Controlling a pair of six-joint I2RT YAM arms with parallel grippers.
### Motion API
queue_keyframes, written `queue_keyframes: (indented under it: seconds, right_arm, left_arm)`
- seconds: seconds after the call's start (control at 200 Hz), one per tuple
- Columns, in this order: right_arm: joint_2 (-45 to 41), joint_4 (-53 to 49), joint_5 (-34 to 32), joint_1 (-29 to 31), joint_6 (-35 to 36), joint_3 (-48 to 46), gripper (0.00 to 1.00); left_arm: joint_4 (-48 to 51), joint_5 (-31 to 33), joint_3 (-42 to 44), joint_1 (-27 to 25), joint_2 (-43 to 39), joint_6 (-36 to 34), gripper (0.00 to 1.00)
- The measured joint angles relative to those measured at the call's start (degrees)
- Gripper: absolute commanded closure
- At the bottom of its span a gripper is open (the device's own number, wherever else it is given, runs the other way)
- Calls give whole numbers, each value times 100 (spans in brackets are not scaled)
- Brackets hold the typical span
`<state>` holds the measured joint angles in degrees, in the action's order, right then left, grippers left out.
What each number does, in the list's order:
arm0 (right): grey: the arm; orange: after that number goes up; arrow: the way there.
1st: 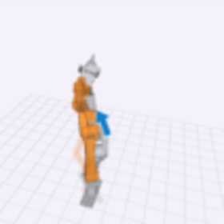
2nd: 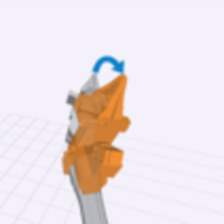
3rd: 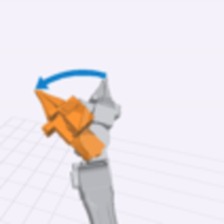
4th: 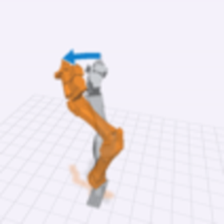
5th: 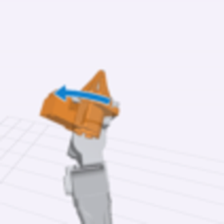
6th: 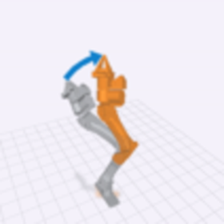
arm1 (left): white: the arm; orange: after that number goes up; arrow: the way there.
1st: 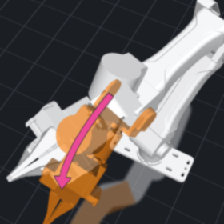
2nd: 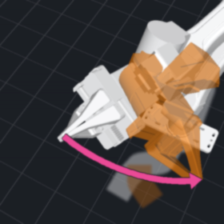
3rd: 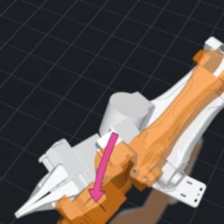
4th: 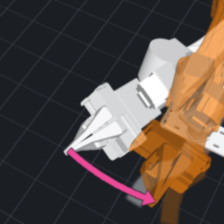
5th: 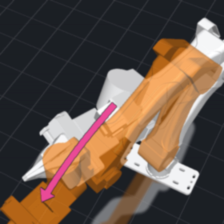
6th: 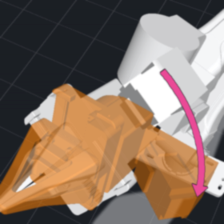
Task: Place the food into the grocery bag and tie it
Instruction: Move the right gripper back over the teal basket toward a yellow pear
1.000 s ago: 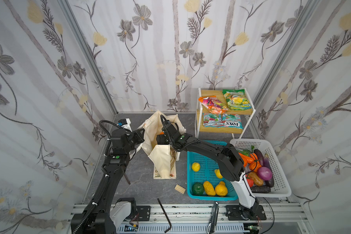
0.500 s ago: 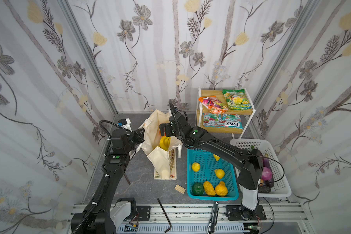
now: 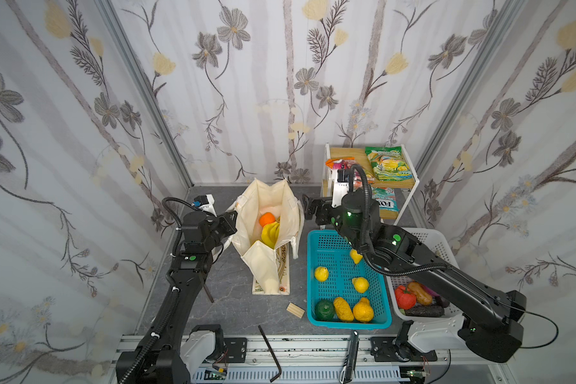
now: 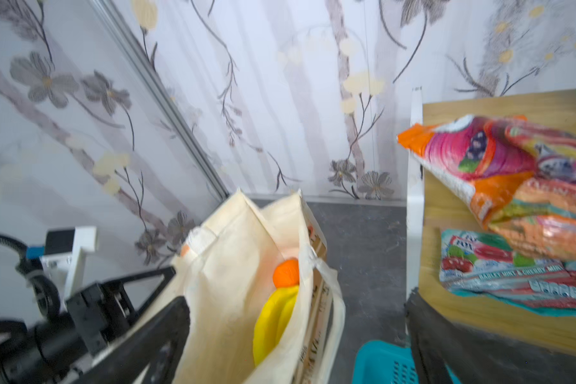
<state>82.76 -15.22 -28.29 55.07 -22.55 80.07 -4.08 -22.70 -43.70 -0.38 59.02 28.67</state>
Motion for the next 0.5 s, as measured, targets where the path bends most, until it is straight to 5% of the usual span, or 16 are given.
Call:
queue_keyframes:
  seconds: [0.255,0.5]
  right_arm:
    - [-1668,452,94,-48,20,-2474,0]
    - [-2017,566,236,-149,-348,-3963,0]
  left_arm:
    - [4,0,0,0,-20,-13,100]
    - [4,2,0,0,-20,-13,100]
